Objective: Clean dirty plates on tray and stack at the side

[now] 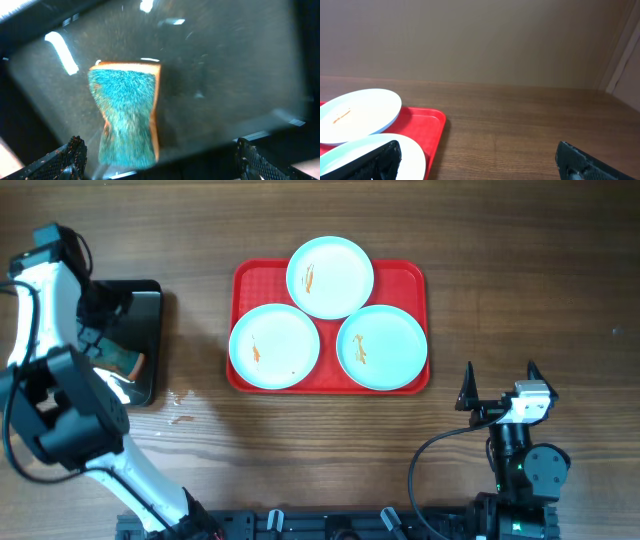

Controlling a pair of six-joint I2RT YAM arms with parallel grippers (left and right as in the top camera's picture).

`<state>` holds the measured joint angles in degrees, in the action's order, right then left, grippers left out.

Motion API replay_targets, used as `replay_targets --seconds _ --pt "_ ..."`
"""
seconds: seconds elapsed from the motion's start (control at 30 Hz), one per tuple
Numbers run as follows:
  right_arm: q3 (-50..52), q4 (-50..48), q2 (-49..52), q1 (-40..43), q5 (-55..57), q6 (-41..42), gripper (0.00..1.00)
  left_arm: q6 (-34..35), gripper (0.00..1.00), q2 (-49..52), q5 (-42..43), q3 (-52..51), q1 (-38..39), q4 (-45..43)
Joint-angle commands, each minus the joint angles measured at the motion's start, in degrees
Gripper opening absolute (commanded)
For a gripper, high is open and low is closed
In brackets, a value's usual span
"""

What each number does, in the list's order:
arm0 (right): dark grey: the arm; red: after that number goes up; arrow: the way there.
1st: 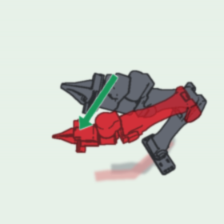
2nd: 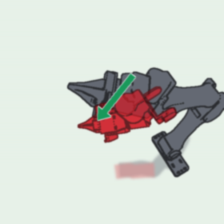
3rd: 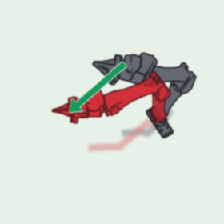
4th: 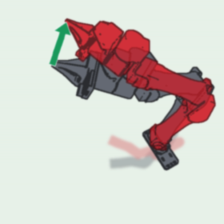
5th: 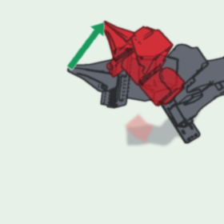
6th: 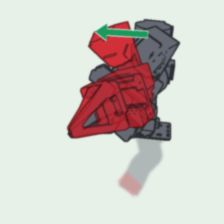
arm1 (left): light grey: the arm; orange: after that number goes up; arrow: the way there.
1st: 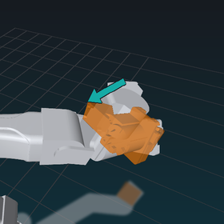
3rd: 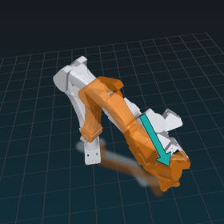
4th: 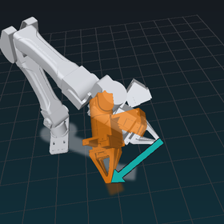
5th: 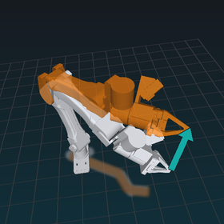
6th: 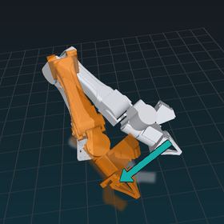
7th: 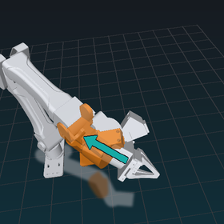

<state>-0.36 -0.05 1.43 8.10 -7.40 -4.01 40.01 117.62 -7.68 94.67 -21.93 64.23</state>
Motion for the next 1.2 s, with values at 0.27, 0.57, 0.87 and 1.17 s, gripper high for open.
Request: replay_targets --seconds 0.27,0.57,0.87,1.17 --pt "0.1 -0.3 0.0 0.3 0.8 -0.5 1.00 -4.1 0.86 5.0 4.9 -2.0 -3.1 1.1" --pt "0.1 -0.3 0.0 0.3 0.8 -0.5 1.00 -11.2 0.79 5.0 14.3 -5.9 -7.8 -3.7" --pt "0.1 -0.3 0.0 0.3 0.8 -0.5 1.00 -11.1 0.48 5.0 14.0 -5.9 -7.3 -4.2" --pt "0.1 -0.3 0.0 0.3 0.8 -0.5 1.00 -11.1 0.04 4.4 13.9 -5.8 -7.3 -3.4"
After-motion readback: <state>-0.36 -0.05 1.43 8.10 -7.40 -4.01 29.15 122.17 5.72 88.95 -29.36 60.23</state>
